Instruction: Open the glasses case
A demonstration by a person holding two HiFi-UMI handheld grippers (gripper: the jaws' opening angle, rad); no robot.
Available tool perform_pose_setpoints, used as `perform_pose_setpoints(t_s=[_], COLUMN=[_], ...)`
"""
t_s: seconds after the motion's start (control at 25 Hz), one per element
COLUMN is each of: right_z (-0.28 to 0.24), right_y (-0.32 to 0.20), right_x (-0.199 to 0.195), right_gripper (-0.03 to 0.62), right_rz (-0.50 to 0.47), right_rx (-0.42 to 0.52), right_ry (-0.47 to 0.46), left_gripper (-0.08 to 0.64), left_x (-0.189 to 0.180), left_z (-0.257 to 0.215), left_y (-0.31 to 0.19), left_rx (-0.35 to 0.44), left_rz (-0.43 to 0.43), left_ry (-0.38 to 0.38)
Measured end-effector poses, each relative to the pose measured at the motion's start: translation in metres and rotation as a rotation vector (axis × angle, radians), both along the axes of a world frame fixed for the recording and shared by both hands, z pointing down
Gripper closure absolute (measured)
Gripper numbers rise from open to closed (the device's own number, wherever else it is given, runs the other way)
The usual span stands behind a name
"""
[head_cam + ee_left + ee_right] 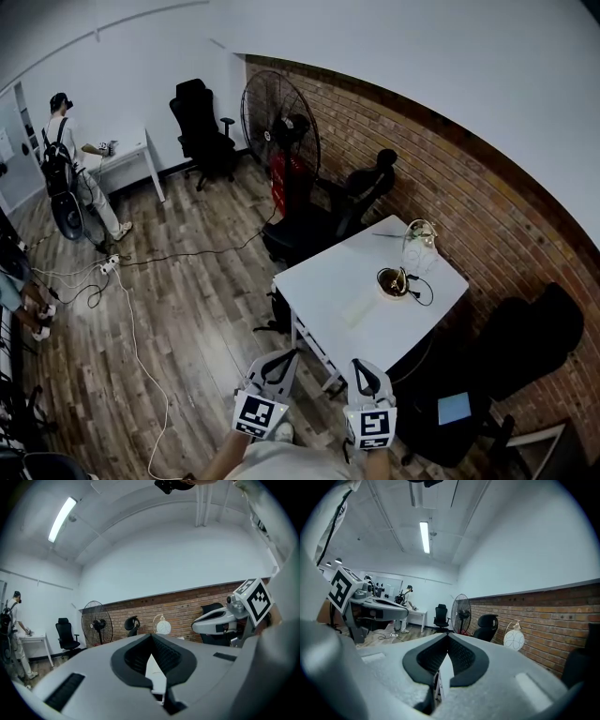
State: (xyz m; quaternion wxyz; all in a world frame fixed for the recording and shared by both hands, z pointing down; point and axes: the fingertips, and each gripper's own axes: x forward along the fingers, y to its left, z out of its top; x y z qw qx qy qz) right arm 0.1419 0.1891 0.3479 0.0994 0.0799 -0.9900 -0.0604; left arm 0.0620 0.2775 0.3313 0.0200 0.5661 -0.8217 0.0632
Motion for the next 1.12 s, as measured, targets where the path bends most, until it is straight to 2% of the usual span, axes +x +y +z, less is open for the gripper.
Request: perform_pose_setpoints(t_s=[0.2, 0.52, 0.72, 1.12], right_z=[0.004, 0.015, 0.02, 0.029], right_y=[-0.008, -0.017, -0.02, -0.041], right_x=[-0.028, -0.057, -0.061, -0.067], right_gripper=[0.586, 0.586, 0.586, 0.586], right_rz=[0.018, 0.072, 0.11, 0.138], right_rx=[0.008, 0.008, -0.017, 0.008], right_ry=[-0.012, 0.025, 0.055, 0.058], left_gripper=[0.558, 0.558, 0.557, 0.557], left_x=[-0.03, -0.066, -0.072, -0.08], left_z=[0.006, 0.017, 0.02, 0.023], left_y=[-0.009, -0.023, -0.032, -0.045], left_rx=[-0.001, 0.003, 0.011, 0.008], left_rz=[0.022, 0.067, 0.094, 0.099], left_ry=[0.006, 0.022, 0.034, 0.024])
